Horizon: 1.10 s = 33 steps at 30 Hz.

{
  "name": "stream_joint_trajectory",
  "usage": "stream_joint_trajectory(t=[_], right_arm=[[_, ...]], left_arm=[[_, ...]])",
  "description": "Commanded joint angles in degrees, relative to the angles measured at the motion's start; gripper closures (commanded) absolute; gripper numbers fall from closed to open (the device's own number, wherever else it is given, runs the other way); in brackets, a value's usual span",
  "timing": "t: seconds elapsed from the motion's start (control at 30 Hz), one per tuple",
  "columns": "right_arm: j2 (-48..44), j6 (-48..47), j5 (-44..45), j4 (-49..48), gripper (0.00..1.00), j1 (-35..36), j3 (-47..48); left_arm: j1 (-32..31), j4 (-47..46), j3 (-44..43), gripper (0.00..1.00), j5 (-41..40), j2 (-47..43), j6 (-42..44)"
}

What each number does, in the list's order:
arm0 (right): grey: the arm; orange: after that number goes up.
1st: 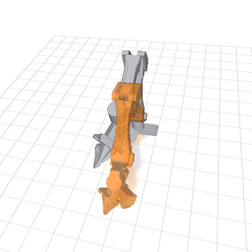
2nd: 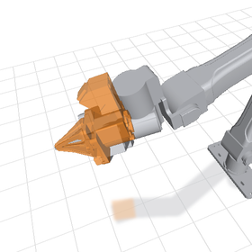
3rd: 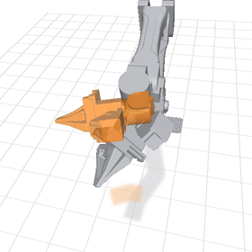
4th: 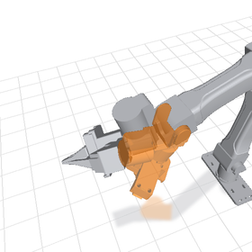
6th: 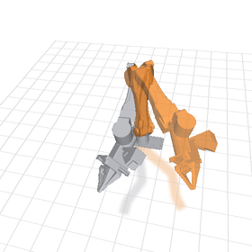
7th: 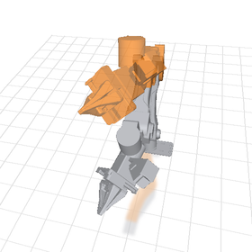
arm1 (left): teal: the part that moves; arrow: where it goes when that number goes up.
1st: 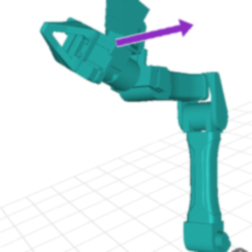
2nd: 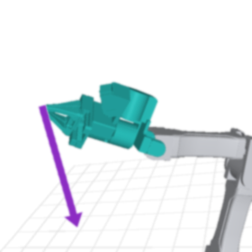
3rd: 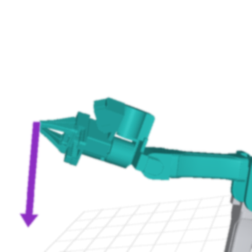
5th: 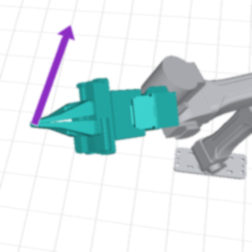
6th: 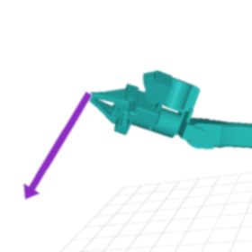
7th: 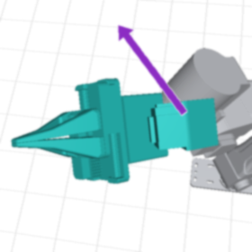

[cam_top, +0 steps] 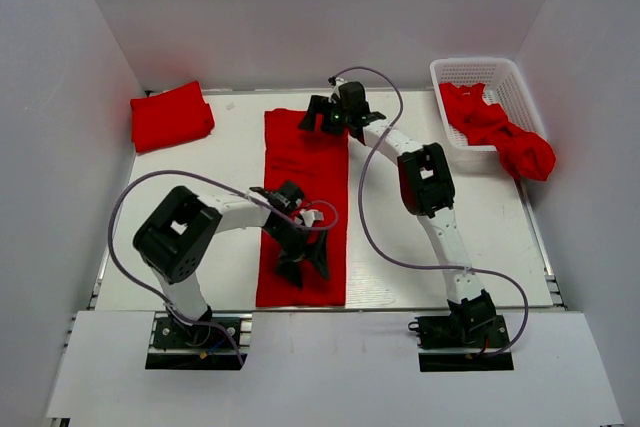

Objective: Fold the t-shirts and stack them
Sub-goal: Rotate the tshirt 90 degrees, then grab the bottom of the folded rectangular tshirt with both arms

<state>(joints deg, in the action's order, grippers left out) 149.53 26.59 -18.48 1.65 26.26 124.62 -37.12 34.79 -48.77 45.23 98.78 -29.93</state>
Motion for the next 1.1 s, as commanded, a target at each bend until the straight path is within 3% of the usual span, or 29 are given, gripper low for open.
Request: stream_joint_trajectory(t=[0.0, 0.23, 0.37, 0.43, 0.47, 0.6, 0.77, 0.87, 1.07], right_arm=[[2.1, 0.2, 0.4, 3.3, 0.10, -1.6, 0.7], [-3.5, -6.8, 2.6, 8.1, 0.10, -1.4, 1.2], [-9.1, -9.9, 3.3, 10.7, 0.10, -1.3, 0.0], [-12.0, -10.6, 4.2, 12.3, 0.10, -1.1, -1.6], [-12.7, -10.7, 4.9, 13.2, 0.10, -1.1, -1.7], [-16.8, -9.5, 11.3, 18.9, 0.10, 0.3, -5.0], [-20.5, -8.0, 16.4, 24.8, 0.10, 3.0, -8.9], [-20.9, -7.6, 16.6, 26.0, 0.10, 5.1, -13.3], [-17.1, -3.7, 22.3, 31.3, 0.10, 7.5, -12.3]], left_arm=[[-2.8, 4.8, -4.8, 0.00, 0.1, 1.8, 4.7], [-4.2, 15.5, -22.4, 0.00, -13.8, -0.5, 8.8], [-1.8, 19.7, -25.1, 0.00, -23.9, -3.5, 6.4], [-0.9, 23.5, -27.2, 0.00, -33.1, -6.1, 4.4], [-0.1, 25.0, -28.0, 0.00, -41.5, -7.1, 0.9], [7.6, 27.7, -30.6, 0.00, -57.3, -11.8, -6.9], [18.0, 18.2, -27.3, 0.00, -60.3, -17.0, -8.1], [24.7, 17.5, -27.3, 0.00, -59.8, -17.0, -6.5], [32.7, 15.1, -27.1, 0.00, -58.1, -17.7, -4.3]])
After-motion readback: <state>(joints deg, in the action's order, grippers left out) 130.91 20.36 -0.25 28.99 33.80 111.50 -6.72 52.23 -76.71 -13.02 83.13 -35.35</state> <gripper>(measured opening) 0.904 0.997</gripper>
